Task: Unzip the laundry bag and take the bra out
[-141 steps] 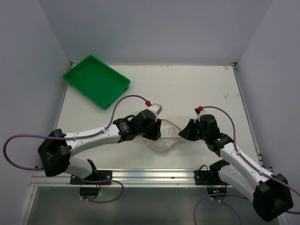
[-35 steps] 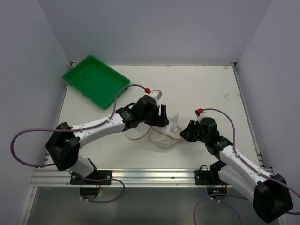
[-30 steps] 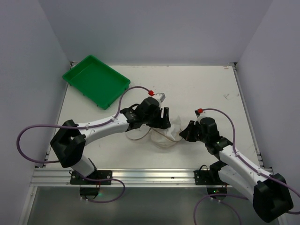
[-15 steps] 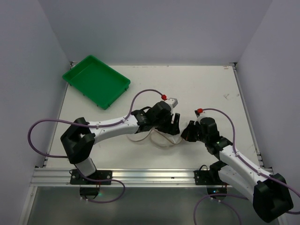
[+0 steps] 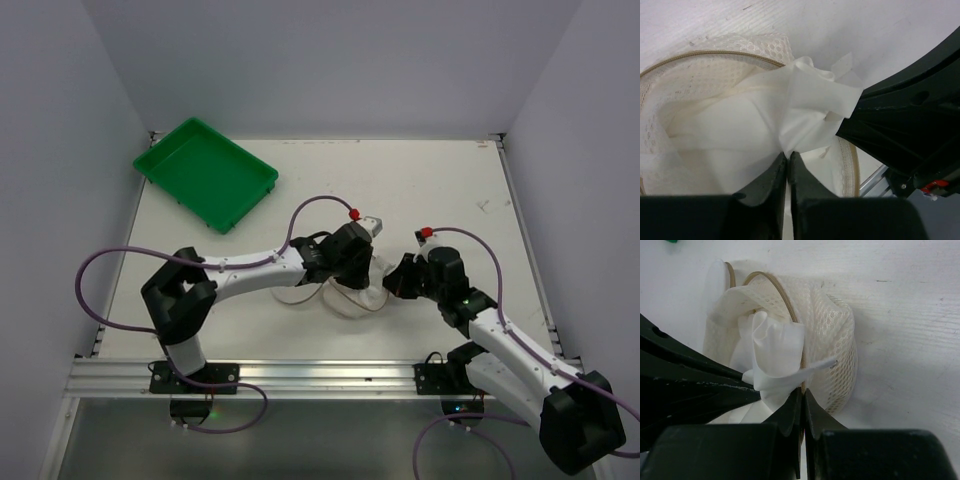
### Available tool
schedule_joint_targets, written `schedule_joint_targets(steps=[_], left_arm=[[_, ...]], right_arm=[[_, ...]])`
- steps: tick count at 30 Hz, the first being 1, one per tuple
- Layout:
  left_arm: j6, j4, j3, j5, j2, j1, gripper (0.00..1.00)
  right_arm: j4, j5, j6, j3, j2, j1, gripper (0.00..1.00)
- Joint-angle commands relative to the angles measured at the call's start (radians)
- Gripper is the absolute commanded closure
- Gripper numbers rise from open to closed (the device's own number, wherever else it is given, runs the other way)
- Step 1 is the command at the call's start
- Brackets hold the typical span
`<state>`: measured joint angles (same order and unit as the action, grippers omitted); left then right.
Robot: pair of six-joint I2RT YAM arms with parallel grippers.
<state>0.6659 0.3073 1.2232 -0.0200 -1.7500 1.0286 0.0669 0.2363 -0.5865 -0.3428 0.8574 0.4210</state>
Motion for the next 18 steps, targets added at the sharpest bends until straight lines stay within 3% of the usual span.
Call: schedule_joint_targets(steps=[1, 2, 8, 14, 18], left_arm=[[-0.025, 0.019, 0.050, 0.015, -0.009, 0.007, 0.94], [-0.029, 0.021, 0.055, 0.014, -0.009, 0.007, 1.00], [-0.054, 0.084, 0.101, 0.115, 0.093, 0.004, 1.00], [-0.075, 0.081, 0.146, 0.280, 0.314, -0.013, 1.00], [-0.103, 0.021, 0.179, 0.288, 0.444, -0.047, 1.00]], right_arm=[[-0.027, 0.035, -0.015, -0.050, -0.014, 0.004, 1.00], [-0.026, 0.034, -0.015, -0.050, -0.015, 0.005, 1.00], [-0.019, 0.001, -0.018, -0.025, -0.009, 0.004, 1.00], [-0.041, -0.018, -0.035, 0.019, 0.006, 0.004, 1.00], [-0.036, -0.038, -0.036, 0.019, 0.018, 0.004, 1.00]])
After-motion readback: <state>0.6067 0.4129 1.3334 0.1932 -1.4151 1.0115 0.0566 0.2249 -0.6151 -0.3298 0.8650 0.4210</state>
